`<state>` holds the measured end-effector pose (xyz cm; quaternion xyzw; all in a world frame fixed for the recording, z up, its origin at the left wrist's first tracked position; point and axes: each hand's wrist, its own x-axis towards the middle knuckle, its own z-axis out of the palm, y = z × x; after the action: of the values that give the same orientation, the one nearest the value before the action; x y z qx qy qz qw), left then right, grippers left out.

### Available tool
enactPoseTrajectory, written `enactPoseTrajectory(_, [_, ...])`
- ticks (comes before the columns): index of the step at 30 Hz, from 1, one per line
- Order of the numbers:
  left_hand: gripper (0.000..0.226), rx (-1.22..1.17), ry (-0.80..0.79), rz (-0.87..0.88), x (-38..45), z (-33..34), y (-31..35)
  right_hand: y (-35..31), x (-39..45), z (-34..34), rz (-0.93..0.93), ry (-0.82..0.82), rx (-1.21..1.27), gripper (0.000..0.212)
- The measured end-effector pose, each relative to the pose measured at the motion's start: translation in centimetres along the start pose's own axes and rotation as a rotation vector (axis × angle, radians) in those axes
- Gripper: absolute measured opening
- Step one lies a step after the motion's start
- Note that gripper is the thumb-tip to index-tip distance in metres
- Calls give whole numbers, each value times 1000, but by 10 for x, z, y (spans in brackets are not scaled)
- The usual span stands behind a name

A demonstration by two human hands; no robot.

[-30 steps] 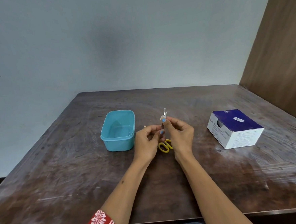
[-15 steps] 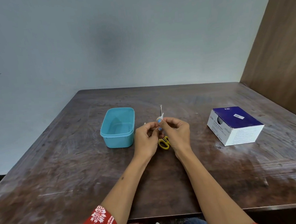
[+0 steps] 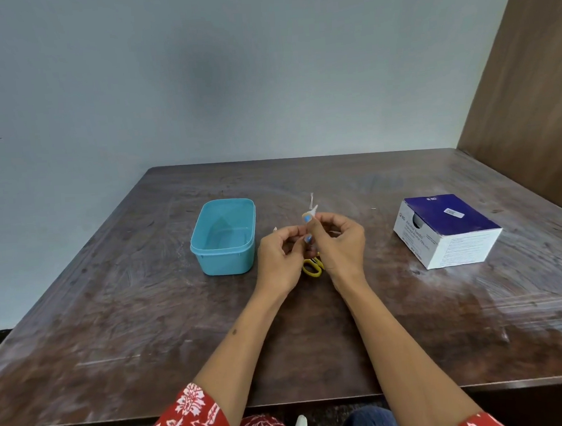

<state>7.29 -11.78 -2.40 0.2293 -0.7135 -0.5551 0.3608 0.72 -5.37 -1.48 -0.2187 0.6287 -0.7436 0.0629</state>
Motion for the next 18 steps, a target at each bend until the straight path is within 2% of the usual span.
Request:
enactPoseTrajectory(6, [16,-42,-24,-4,-2,1,1,-1,0,-1,-29,43,-1,10])
enactPoseTrajectory(12, [18,-50,34,3,0,-1,1,2,-1,2,-34,-46,-39,7])
enactPoseTrajectory(18, [16,-17,-10,21,-3,0,3,-1,1,-2,-37,13,16,15])
